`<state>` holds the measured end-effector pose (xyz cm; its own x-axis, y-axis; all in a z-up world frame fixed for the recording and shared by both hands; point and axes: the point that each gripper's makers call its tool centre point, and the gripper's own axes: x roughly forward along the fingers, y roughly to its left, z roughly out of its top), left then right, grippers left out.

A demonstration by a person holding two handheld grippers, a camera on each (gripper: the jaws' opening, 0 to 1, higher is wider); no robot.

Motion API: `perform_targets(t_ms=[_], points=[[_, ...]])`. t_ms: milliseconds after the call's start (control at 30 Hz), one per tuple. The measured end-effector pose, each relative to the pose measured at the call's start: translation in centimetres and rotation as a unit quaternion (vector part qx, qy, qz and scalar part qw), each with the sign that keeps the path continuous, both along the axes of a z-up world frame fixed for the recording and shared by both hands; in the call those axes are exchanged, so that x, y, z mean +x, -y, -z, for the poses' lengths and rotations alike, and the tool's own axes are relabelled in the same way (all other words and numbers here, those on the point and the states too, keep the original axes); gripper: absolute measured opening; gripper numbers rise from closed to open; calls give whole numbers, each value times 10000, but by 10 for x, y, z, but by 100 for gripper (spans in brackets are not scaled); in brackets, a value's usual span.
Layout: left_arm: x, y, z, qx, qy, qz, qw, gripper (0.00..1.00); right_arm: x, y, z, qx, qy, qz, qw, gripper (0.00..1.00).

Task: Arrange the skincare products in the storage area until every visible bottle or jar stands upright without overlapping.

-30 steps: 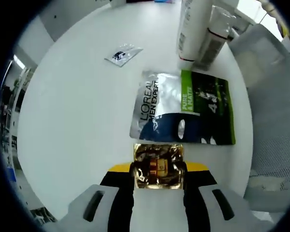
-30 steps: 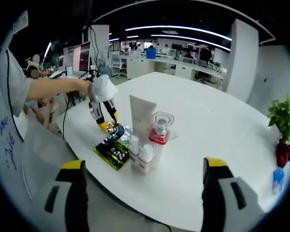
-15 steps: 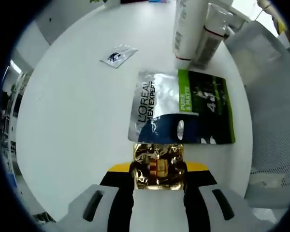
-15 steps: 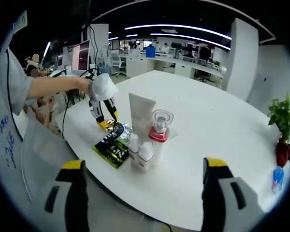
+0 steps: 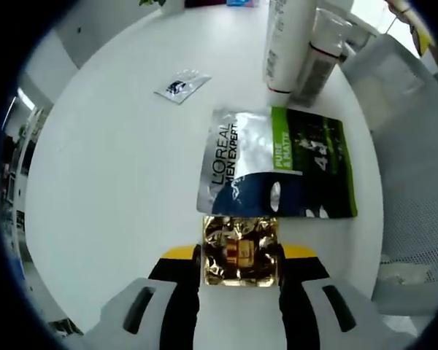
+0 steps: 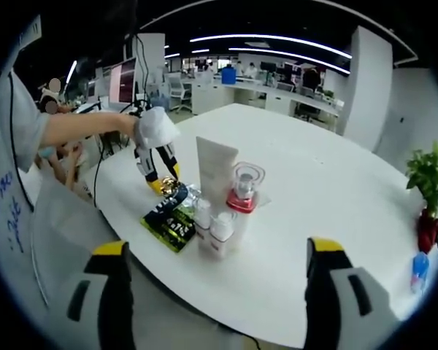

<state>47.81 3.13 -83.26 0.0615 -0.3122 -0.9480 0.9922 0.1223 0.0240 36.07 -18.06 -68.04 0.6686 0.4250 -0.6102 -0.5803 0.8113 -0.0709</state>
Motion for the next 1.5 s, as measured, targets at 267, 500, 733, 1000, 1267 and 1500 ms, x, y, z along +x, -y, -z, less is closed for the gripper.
perform_targets(t_ms=[267,500,733,1000,1267,1500], points=[[0,0,0,5,18,-28,10000,44,-1,-2,2,-43,-40,-55,10000,100],[-2,-2,0,47,66,-57,10000,52,0,-1,2,-69,-24,-65,10000,100],[-5,-4,-7,5,147,-156,9998,54,-1,-2,1,-50,-4,-96,9999,100],[-9,1,-20,-216,216,-311,9991,57,-2,-1,1,-1,-13,-101,9999,100],[-13,4,-31,-398,256,-457,9978,59,0,0,0,-6,18,-105,9999,100],[-18,6,-41,-532,290,-567,9965,61,1,-1,0,42,20,-126,9999,100]])
